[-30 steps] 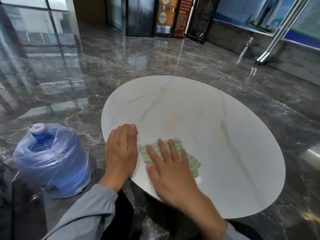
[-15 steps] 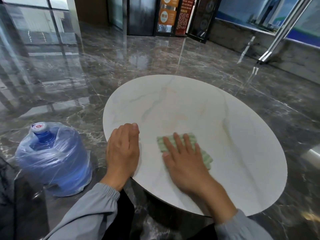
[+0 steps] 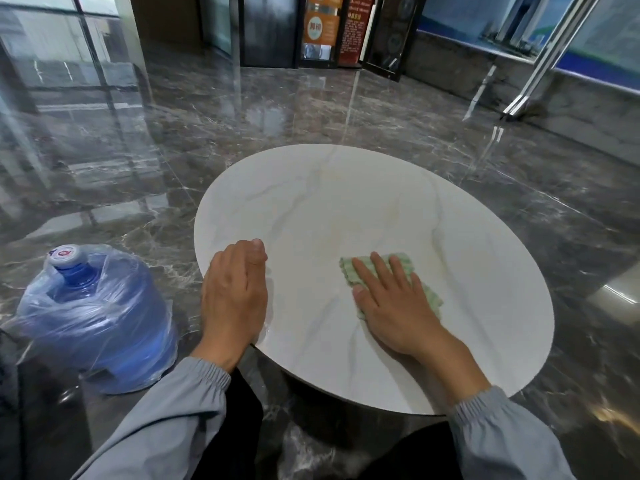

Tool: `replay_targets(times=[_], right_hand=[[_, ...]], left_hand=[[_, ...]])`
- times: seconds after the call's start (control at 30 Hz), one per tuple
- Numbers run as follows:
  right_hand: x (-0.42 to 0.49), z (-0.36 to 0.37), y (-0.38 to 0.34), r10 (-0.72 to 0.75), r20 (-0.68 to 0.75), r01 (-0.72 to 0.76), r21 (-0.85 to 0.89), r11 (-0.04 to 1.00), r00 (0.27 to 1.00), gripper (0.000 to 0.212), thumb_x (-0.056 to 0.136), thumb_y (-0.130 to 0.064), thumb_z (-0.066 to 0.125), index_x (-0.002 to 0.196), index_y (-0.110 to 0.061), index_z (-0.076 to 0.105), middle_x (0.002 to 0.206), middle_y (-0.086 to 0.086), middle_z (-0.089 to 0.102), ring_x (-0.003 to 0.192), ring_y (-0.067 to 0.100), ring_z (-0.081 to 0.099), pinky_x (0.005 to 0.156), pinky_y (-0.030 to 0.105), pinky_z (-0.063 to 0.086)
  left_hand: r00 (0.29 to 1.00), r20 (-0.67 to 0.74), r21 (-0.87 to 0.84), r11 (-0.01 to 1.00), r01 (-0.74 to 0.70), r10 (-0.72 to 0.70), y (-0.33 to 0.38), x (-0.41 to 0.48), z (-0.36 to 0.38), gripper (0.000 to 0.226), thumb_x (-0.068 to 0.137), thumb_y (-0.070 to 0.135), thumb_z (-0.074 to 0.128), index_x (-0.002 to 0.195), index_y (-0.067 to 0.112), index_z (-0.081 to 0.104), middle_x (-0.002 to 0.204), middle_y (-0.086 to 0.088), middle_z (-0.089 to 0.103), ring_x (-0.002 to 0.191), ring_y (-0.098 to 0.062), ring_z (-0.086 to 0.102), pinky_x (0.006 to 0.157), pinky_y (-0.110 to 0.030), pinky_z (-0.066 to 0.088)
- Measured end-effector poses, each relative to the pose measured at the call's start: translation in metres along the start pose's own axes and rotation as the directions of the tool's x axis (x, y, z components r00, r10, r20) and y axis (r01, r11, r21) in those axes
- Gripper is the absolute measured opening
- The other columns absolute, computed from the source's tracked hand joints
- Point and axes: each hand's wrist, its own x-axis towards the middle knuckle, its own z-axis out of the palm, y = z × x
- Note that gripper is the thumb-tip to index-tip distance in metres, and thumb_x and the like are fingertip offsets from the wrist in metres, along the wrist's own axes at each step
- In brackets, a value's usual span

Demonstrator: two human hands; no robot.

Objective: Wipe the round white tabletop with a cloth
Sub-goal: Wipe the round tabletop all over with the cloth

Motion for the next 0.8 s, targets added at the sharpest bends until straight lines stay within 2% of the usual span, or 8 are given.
replay_targets(times=[0.17, 0.27, 0.33, 0.47, 0.57, 0.67, 0.73, 0.8], right_hand=[[-0.065, 0.031, -0.030, -0.248, -0.062, 0.247, -0.018, 0.969, 0.967, 0.055, 0.102, -0.064, 0.002, 0.155, -0.059, -0.011, 0.166, -0.023, -0.023, 0.149, 0.005, -0.034, 0.120, 0.035, -0.024], [-0.083, 0.035, -0.030, -0.293, -0.055, 0.294, 0.014, 0.956, 0.955, 0.053, 0.103, -0.066, 0.001, 0.154, -0.062, -0.010, 0.164, -0.028, -0.025, 0.147, -0.002, -0.035, 0.115, 0.028, -0.029], [-0.073, 0.031, -0.022, -0.247, -0.053, 0.249, 0.033, 0.968, 0.968, 0.054, 0.103, -0.066, 0.003, 0.155, -0.060, -0.008, 0.164, -0.029, -0.023, 0.147, -0.003, -0.034, 0.113, 0.024, -0.031], [-0.027, 0.012, 0.032, -0.040, -0.083, 0.044, 0.049, 0.998, 0.996, 0.054, 0.107, -0.058, 0.011, 0.159, -0.055, 0.000, 0.170, -0.020, -0.010, 0.156, 0.009, -0.018, 0.122, 0.036, -0.014], [0.001, -0.012, 0.101, 0.202, -0.069, -0.201, 0.018, 0.979, 0.977, 0.055, 0.108, -0.051, 0.015, 0.162, -0.047, 0.003, 0.173, -0.010, -0.005, 0.159, 0.020, -0.008, 0.125, 0.047, -0.004], [0.012, -0.030, 0.139, 0.414, -0.026, -0.412, 0.058, 0.909, 0.910, 0.057, 0.108, -0.048, 0.016, 0.163, -0.043, 0.001, 0.173, -0.006, -0.008, 0.159, 0.024, -0.010, 0.125, 0.053, -0.004], [0.017, -0.028, 0.126, 0.430, -0.007, -0.428, 0.073, 0.901, 0.903, 0.058, 0.108, -0.049, 0.016, 0.163, -0.042, -0.002, 0.173, -0.005, -0.011, 0.158, 0.026, -0.014, 0.124, 0.054, -0.007], [0.017, -0.018, 0.088, 0.305, -0.022, -0.304, 0.046, 0.952, 0.952, 0.057, 0.109, -0.050, 0.016, 0.163, -0.042, -0.002, 0.173, -0.004, -0.012, 0.158, 0.027, -0.014, 0.123, 0.053, -0.008]], left_hand=[[0.998, 0.011, 0.038, 0.998, -0.056, 0.056, -0.003, -0.001, 0.000, 0.049, 0.104, 0.044, 0.018, 0.095, 0.014, 0.057, 0.088, 0.003, 0.055, 0.085, -0.014, 0.038, 0.079, -0.033, 0.030], [0.999, -0.006, -0.035, 0.999, -0.032, 0.032, 0.000, -0.001, -0.001, 0.048, 0.103, 0.050, 0.028, 0.093, 0.015, 0.060, 0.089, 0.004, 0.058, 0.088, -0.012, 0.042, 0.079, -0.029, 0.028], [0.994, 0.013, -0.026, 0.994, -0.104, 0.105, 0.007, -0.005, -0.002, 0.039, 0.101, 0.051, 0.038, 0.093, 0.020, 0.059, 0.090, 0.009, 0.056, 0.088, -0.010, 0.043, 0.081, -0.029, 0.030], [0.913, 0.157, -0.009, 0.925, -0.380, 0.376, 0.026, -0.025, 0.008, 0.023, 0.099, 0.042, 0.055, 0.092, 0.021, 0.063, 0.090, 0.010, 0.057, 0.086, -0.013, 0.049, 0.084, -0.030, 0.036], [0.839, 0.351, 0.009, 0.894, -0.447, 0.416, 0.042, -0.045, 0.023, 0.026, 0.099, 0.048, 0.053, 0.096, 0.026, 0.067, 0.094, 0.013, 0.059, 0.090, -0.014, 0.054, 0.083, -0.037, 0.043], [0.800, 0.410, 0.125, 0.841, -0.526, 0.439, 0.045, -0.054, 0.031, 0.030, 0.099, 0.051, 0.051, 0.102, 0.027, 0.070, 0.100, 0.011, 0.063, 0.094, -0.018, 0.055, 0.080, -0.041, 0.046], [0.793, 0.424, 0.147, 0.830, -0.538, 0.438, 0.043, -0.054, 0.032, 0.028, 0.098, 0.053, 0.052, 0.102, 0.031, 0.069, 0.101, 0.014, 0.061, 0.095, -0.016, 0.053, 0.080, -0.040, 0.045], [0.786, 0.435, 0.175, 0.815, -0.553, 0.440, 0.040, -0.053, 0.035, 0.026, 0.098, 0.055, 0.052, 0.102, 0.034, 0.066, 0.102, 0.017, 0.058, 0.096, -0.014, 0.051, 0.080, -0.038, 0.044]])
